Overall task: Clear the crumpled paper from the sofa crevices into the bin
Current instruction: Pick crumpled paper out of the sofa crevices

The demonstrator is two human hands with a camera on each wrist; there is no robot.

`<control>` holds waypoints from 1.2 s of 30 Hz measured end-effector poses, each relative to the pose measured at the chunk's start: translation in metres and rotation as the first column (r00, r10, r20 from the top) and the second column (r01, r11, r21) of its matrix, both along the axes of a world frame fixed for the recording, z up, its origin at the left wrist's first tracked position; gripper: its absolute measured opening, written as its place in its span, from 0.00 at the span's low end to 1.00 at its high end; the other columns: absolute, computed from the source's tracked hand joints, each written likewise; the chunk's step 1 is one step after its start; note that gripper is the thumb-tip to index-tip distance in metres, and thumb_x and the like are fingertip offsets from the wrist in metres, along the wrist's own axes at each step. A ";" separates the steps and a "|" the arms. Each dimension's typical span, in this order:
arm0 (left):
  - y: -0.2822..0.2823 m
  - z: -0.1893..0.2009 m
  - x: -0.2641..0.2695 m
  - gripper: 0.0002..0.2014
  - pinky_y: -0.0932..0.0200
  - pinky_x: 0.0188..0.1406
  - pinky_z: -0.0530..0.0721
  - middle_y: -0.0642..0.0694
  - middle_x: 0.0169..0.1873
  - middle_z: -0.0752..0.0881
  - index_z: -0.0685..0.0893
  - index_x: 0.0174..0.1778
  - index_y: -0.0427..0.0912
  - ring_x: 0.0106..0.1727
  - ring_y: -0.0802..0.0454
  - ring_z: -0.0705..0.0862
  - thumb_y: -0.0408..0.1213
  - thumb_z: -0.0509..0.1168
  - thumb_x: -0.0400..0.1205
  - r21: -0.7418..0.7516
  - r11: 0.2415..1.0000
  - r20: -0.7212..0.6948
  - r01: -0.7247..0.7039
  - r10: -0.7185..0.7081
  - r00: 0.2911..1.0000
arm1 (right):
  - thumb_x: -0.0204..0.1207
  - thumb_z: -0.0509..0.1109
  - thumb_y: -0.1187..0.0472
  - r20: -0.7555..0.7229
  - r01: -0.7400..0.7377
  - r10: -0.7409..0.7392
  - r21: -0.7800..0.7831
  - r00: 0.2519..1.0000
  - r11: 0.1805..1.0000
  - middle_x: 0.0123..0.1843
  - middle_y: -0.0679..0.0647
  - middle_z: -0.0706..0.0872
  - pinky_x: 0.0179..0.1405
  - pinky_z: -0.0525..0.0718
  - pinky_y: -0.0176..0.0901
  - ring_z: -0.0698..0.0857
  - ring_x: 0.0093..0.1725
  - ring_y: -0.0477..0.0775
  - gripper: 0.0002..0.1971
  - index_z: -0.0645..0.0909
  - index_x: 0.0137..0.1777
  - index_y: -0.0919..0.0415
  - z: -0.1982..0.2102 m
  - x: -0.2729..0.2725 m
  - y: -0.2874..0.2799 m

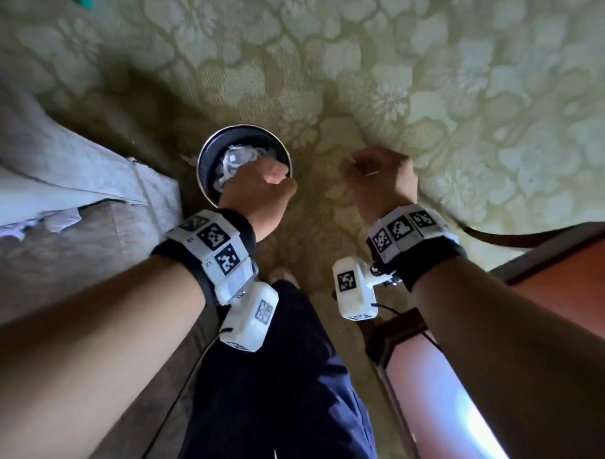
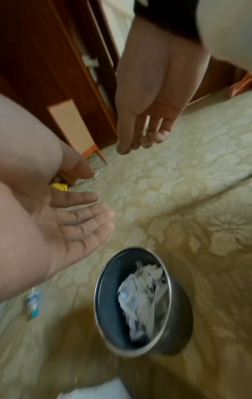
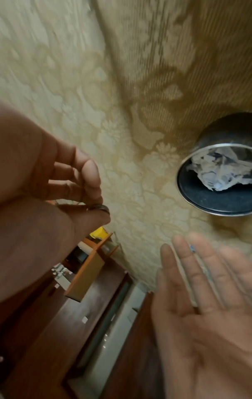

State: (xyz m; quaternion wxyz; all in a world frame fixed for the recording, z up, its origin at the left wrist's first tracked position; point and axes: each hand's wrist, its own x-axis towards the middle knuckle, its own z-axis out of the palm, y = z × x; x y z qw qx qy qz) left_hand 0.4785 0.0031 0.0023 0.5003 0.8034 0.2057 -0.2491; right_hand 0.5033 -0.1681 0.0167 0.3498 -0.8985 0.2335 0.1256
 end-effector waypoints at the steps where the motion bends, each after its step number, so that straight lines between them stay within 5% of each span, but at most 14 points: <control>1: -0.017 0.006 -0.001 0.12 0.62 0.63 0.78 0.56 0.54 0.86 0.85 0.63 0.47 0.59 0.59 0.84 0.41 0.67 0.84 -0.009 0.999 0.024 0.035 -0.035 0.999 | 0.70 0.74 0.48 0.003 0.022 -0.022 -0.006 1.000 1.000 0.32 0.40 0.87 0.44 0.87 0.42 0.88 0.40 0.46 0.03 0.87 0.38 0.45 0.007 -0.010 -0.015; 6: -0.104 0.016 -0.029 0.11 0.57 0.61 0.82 0.54 0.53 0.86 0.85 0.61 0.44 0.57 0.55 0.85 0.40 0.68 0.84 -0.026 0.971 0.126 0.240 -0.234 0.964 | 0.69 0.75 0.50 0.036 0.147 -0.146 -0.024 0.989 0.989 0.38 0.44 0.89 0.47 0.86 0.44 0.88 0.45 0.51 0.04 0.87 0.38 0.48 0.023 -0.059 -0.095; 10: -0.183 0.011 -0.068 0.05 0.61 0.50 0.83 0.60 0.41 0.84 0.84 0.47 0.52 0.46 0.58 0.85 0.44 0.71 0.77 -0.074 0.956 0.113 0.284 -0.275 0.955 | 0.69 0.74 0.51 0.097 0.289 -0.285 -0.026 0.953 0.957 0.35 0.48 0.89 0.45 0.86 0.47 0.87 0.40 0.52 0.08 0.86 0.35 0.55 0.022 -0.116 -0.172; 14: -0.274 0.016 -0.128 0.05 0.74 0.32 0.75 0.48 0.41 0.80 0.81 0.53 0.37 0.34 0.61 0.76 0.26 0.66 0.83 -0.100 0.941 0.129 0.323 -0.309 0.942 | 0.69 0.76 0.49 0.106 0.387 -0.382 -0.031 0.918 0.922 0.32 0.45 0.86 0.36 0.79 0.32 0.84 0.36 0.44 0.07 0.84 0.34 0.48 0.023 -0.193 -0.267; 16: -0.316 0.016 -0.158 0.07 0.76 0.36 0.75 0.46 0.44 0.79 0.79 0.53 0.36 0.38 0.61 0.76 0.23 0.65 0.83 -0.101 0.923 0.159 0.372 -0.354 0.922 | 0.68 0.77 0.49 0.120 0.459 -0.451 -0.051 0.884 0.887 0.30 0.43 0.84 0.32 0.75 0.29 0.82 0.33 0.42 0.05 0.84 0.35 0.47 0.025 -0.238 -0.318; 20: -0.388 0.014 -0.205 0.10 0.76 0.45 0.79 0.56 0.44 0.82 0.85 0.58 0.40 0.44 0.67 0.80 0.32 0.68 0.81 -0.055 0.860 0.150 0.508 -0.496 0.856 | 0.66 0.77 0.49 0.123 0.591 -0.580 -0.091 0.805 0.801 0.29 0.40 0.84 0.27 0.72 0.25 0.79 0.27 0.32 0.04 0.87 0.38 0.46 0.030 -0.322 -0.405; 23: -0.433 0.022 -0.232 0.14 0.57 0.56 0.87 0.58 0.45 0.85 0.87 0.56 0.46 0.49 0.61 0.85 0.41 0.68 0.75 -0.006 0.794 0.162 0.607 -0.599 0.784 | 0.66 0.76 0.48 0.095 0.668 -0.661 -0.089 0.744 0.739 0.27 0.38 0.82 0.27 0.71 0.25 0.78 0.27 0.32 0.04 0.86 0.38 0.45 0.027 -0.374 -0.444; 27: -0.474 0.030 -0.264 0.13 0.51 0.52 0.89 0.59 0.43 0.86 0.88 0.55 0.50 0.47 0.54 0.88 0.42 0.67 0.75 0.059 0.719 0.153 0.693 -0.692 0.705 | 0.62 0.75 0.44 0.073 0.765 -0.762 -0.030 0.644 0.644 0.26 0.39 0.82 0.31 0.73 0.32 0.79 0.27 0.35 0.07 0.85 0.31 0.45 0.011 -0.432 -0.463; 36: -0.526 0.026 -0.329 0.07 0.62 0.50 0.81 0.59 0.43 0.86 0.87 0.50 0.53 0.50 0.55 0.87 0.38 0.68 0.80 0.149 0.554 0.142 0.819 -0.832 0.537 | 0.68 0.77 0.52 0.020 0.874 -0.874 -0.044 0.485 0.484 0.32 0.43 0.84 0.31 0.75 0.29 0.83 0.35 0.44 0.05 0.89 0.40 0.51 0.012 -0.533 -0.476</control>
